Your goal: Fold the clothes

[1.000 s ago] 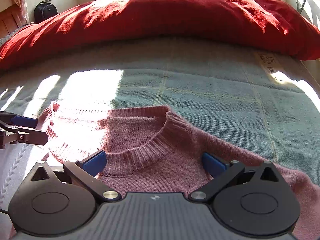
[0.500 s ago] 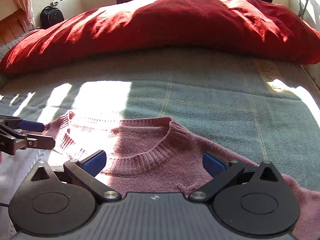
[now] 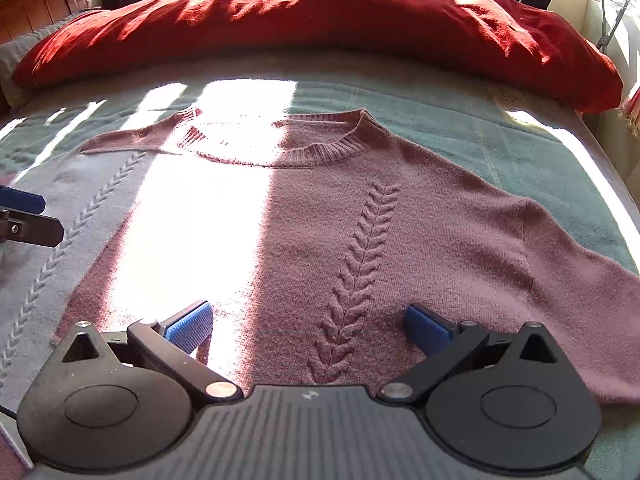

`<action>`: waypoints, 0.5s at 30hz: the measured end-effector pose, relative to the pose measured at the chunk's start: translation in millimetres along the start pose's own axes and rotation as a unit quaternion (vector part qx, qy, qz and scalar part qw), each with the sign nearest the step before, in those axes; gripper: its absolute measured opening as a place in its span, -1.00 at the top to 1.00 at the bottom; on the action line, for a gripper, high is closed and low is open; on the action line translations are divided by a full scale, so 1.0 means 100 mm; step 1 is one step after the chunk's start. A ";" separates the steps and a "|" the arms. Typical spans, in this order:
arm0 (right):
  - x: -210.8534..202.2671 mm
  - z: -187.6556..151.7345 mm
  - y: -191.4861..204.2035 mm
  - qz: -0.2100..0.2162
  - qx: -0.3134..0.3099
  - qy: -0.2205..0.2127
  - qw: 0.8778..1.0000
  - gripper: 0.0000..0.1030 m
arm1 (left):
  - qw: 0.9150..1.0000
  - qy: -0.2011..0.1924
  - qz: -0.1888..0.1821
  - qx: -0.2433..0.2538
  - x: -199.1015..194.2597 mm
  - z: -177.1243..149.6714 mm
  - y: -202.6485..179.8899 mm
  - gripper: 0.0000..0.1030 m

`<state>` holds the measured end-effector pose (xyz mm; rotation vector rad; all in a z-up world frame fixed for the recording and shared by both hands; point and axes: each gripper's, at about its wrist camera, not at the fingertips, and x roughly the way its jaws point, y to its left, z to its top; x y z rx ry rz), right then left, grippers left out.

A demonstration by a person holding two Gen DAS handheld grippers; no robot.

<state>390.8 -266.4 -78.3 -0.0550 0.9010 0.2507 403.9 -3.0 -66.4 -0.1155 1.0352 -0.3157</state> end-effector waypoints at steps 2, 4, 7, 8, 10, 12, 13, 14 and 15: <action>0.01 -0.08 -0.03 0.003 0.014 -0.027 1.000 -1.00 | 1.000 -0.001 0.005 0.003 -0.02 -0.05 0.00 -0.98; -0.02 -0.09 -0.03 0.003 0.016 -0.029 0.999 -1.00 | 1.000 -0.001 0.010 0.006 -0.05 -0.10 0.00 -0.98; -0.12 -0.13 -0.10 0.007 0.023 -0.015 1.000 -1.00 | 1.000 -0.002 0.018 0.010 -0.08 -0.17 0.00 -0.98; -0.18 -0.18 -0.14 0.005 0.030 -0.009 1.000 -1.00 | 1.000 -0.002 0.021 0.012 -0.09 -0.20 0.01 -0.98; -0.30 -0.30 -0.22 -0.001 0.045 0.006 0.999 -1.00 | 1.000 -0.003 0.026 0.015 -0.11 -0.24 0.01 -0.98; -0.40 -0.43 -0.27 -0.005 0.060 0.010 0.998 -1.00 | 0.999 -0.004 0.031 0.018 -0.14 -0.29 0.01 -0.98; -0.45 -0.49 -0.28 -0.006 0.059 0.011 0.998 -1.00 | 0.999 -0.004 0.034 0.021 -0.14 -0.31 0.00 -0.98; -0.48 -0.51 -0.27 -0.007 0.052 0.012 0.999 -1.00 | 0.999 -0.003 0.036 0.028 -0.15 -0.33 -0.02 -0.98; -0.50 -0.49 -0.25 -0.011 0.048 0.015 0.999 -1.00 | 0.999 -0.003 0.037 0.030 -0.15 -0.34 -0.02 -0.98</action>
